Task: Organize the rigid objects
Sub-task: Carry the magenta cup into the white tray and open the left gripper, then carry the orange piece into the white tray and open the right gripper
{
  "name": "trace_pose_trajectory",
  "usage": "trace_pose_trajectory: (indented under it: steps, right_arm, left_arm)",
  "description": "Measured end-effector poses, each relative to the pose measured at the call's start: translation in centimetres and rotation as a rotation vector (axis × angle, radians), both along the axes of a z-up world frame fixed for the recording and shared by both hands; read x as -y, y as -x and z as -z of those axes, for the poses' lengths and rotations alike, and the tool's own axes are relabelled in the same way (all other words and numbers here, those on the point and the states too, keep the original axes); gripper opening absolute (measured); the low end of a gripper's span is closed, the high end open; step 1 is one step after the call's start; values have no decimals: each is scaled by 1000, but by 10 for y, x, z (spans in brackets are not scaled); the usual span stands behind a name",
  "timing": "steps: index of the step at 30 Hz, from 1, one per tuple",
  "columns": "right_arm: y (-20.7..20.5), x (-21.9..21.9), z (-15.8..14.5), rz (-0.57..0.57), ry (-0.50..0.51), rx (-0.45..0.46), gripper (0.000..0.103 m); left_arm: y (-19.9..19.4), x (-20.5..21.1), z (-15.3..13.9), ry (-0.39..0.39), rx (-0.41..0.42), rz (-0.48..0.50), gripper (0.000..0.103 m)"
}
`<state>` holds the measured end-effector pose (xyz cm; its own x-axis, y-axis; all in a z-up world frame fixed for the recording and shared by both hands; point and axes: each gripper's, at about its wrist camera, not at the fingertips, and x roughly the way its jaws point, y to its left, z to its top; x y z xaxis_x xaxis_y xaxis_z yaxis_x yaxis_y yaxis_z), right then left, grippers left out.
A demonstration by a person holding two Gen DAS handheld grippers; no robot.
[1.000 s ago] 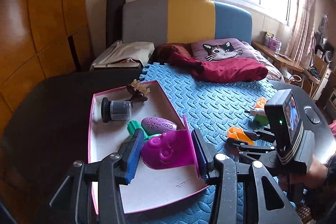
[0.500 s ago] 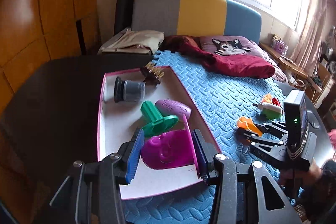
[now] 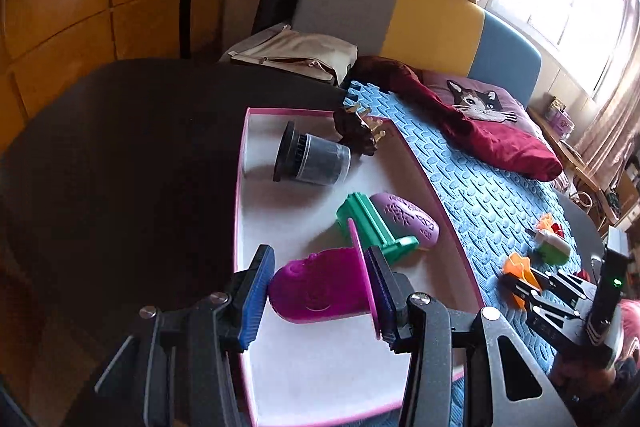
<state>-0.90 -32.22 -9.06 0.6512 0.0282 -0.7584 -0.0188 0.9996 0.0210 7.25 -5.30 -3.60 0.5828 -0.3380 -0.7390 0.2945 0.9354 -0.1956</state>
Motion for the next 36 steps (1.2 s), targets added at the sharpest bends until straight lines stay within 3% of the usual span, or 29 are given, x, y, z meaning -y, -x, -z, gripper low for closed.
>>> trace_pose_trajectory:
  steps: [11, 16, 26, 36]
  right_arm:
    - [0, 1, 0, 0, -7, 0, 26]
    - [0, 1, 0, 1, -7, 0, 26]
    - [0, 1, 0, 1, -1, 0, 26]
    - [-1, 0, 1, 2, -6, -1, 26]
  left_arm:
    - [-63, 26, 21, -80, -30, 2, 48]
    - [-69, 30, 27, -113, -15, 5, 52]
    - [-37, 19, 11, -128, 37, -49, 63]
    - [10, 16, -8, -119, 75, -43, 64]
